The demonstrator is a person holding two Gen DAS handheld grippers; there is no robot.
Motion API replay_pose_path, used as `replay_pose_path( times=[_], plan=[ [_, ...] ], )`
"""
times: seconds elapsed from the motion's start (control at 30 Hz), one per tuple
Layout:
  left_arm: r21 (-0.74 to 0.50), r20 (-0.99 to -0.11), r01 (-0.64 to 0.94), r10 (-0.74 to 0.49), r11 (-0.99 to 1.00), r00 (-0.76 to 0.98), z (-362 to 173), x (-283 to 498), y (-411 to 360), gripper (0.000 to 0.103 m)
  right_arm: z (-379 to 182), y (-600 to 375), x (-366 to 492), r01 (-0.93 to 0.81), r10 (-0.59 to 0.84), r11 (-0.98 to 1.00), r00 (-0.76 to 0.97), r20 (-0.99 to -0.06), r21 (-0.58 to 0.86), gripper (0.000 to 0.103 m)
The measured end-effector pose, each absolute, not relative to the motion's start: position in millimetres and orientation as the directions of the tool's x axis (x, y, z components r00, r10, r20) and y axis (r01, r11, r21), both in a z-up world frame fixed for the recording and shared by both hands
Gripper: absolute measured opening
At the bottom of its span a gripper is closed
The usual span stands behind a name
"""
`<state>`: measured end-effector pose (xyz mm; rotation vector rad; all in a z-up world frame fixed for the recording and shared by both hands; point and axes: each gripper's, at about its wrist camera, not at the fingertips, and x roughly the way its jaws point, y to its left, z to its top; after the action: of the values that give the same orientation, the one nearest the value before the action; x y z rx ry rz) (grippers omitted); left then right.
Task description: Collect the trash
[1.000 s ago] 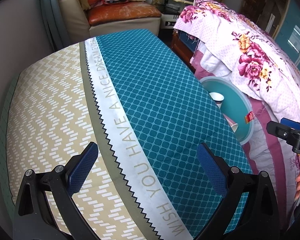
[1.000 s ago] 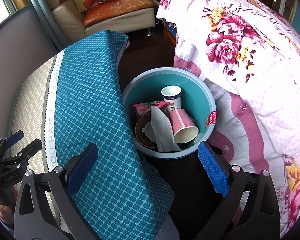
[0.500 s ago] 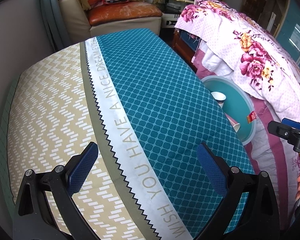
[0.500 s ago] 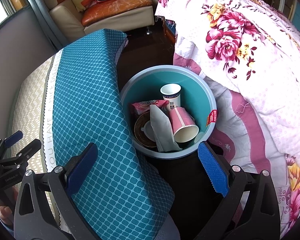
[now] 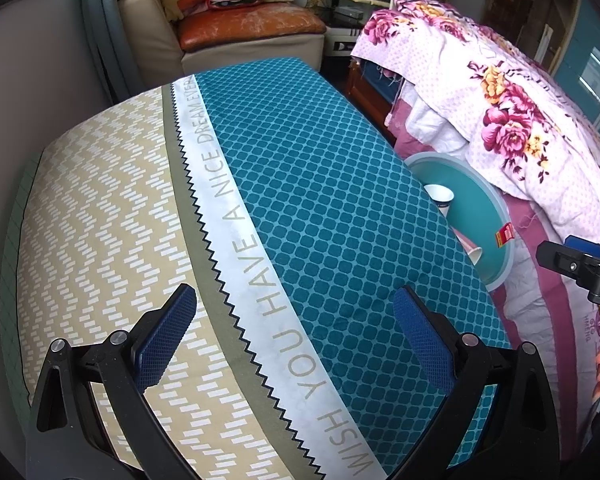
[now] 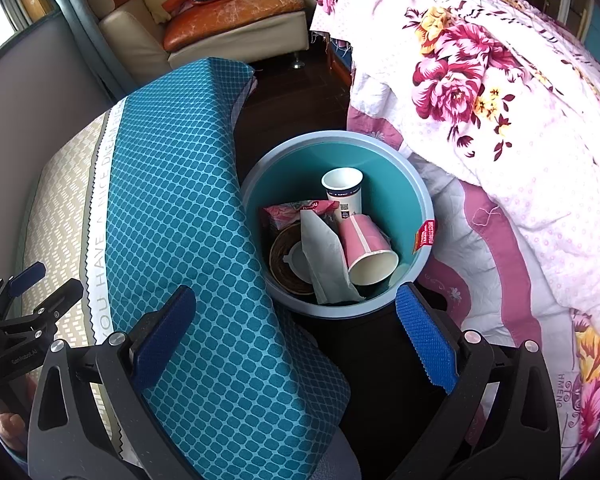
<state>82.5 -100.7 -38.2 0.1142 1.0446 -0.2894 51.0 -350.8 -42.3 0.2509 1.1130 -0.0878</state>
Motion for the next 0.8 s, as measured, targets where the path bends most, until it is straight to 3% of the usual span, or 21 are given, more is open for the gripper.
replay_pose_path(
  times=[0.8],
  plan=[
    [-0.049, -0.871, 0.251, -0.165, 0.967, 0.463, -36.1, 84.6, -91.9, 0.099, -36.4, -340.5, 59.7, 0.177, 0.052, 0.974, 0.437, -0.898, 0.143, 0.096]
  ],
)
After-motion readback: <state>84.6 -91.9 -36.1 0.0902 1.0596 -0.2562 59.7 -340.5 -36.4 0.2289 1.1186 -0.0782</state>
